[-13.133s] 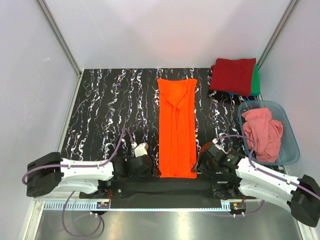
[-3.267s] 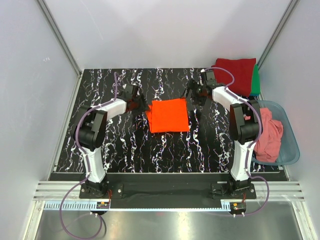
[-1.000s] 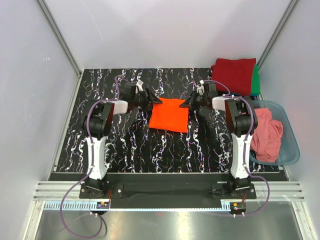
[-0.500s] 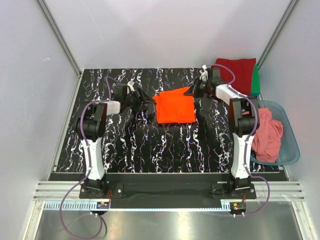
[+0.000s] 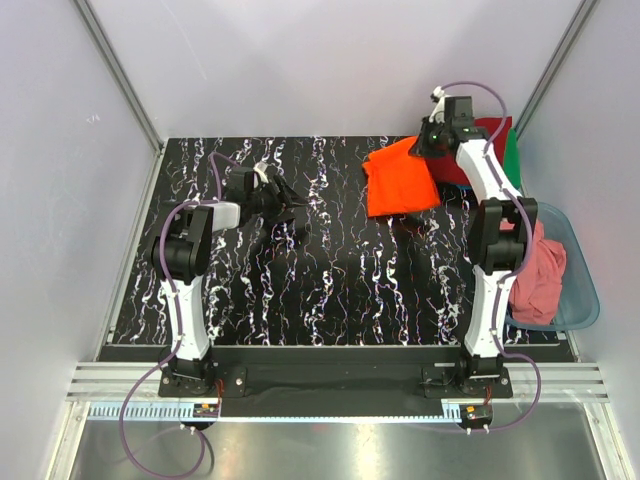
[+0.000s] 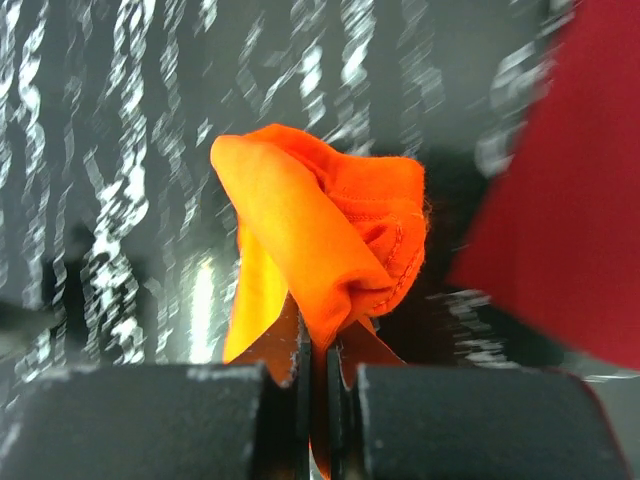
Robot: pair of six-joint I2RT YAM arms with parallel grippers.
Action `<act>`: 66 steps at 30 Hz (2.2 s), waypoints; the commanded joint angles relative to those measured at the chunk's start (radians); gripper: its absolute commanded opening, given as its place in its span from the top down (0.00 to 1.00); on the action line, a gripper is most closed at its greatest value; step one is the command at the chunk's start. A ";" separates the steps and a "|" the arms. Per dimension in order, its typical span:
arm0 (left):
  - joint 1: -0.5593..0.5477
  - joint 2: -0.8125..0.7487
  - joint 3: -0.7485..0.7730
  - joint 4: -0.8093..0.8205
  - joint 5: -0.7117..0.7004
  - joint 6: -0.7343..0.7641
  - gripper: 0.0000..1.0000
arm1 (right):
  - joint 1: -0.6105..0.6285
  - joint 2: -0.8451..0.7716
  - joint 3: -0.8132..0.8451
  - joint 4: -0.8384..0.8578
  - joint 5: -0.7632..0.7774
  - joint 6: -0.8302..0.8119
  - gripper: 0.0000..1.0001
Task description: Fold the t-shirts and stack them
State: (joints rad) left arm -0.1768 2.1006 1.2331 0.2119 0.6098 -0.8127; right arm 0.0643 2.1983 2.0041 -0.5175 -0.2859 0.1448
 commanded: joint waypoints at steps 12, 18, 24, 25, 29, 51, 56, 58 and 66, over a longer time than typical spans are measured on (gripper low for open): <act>-0.003 -0.004 0.002 0.047 0.018 -0.008 0.26 | -0.096 0.104 0.472 -0.159 0.143 -0.180 1.00; -0.007 -0.001 0.002 0.050 0.019 -0.009 0.27 | -0.132 0.106 0.570 -0.170 0.188 -0.209 1.00; -0.015 0.001 0.006 0.046 0.016 -0.005 0.27 | -0.162 0.095 0.593 -0.170 0.169 -0.203 1.00; -0.016 0.001 0.005 0.044 0.013 -0.003 0.27 | -0.165 0.090 0.593 -0.170 0.172 -0.205 1.00; -0.020 0.002 0.005 0.043 0.011 0.000 0.27 | -0.195 0.084 0.602 -0.167 0.160 -0.191 1.00; -0.033 0.018 0.040 0.004 0.008 0.020 0.27 | -0.248 0.238 0.725 -0.147 0.142 -0.126 1.00; -0.033 0.019 0.043 0.004 0.011 0.021 0.27 | -0.248 0.294 0.754 -0.127 0.145 -0.120 1.00; -0.035 0.019 0.045 0.004 0.011 0.021 0.27 | -0.248 0.313 0.751 -0.115 0.184 -0.105 1.00; -0.038 0.029 0.058 -0.009 0.011 0.029 0.28 | -0.256 0.195 0.503 0.036 0.342 -0.083 1.00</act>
State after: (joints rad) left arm -0.2089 2.1166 1.2572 0.1989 0.6155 -0.8082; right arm -0.1844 2.5004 2.5813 -0.5953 -0.0402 0.0555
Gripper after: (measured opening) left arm 0.728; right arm 0.037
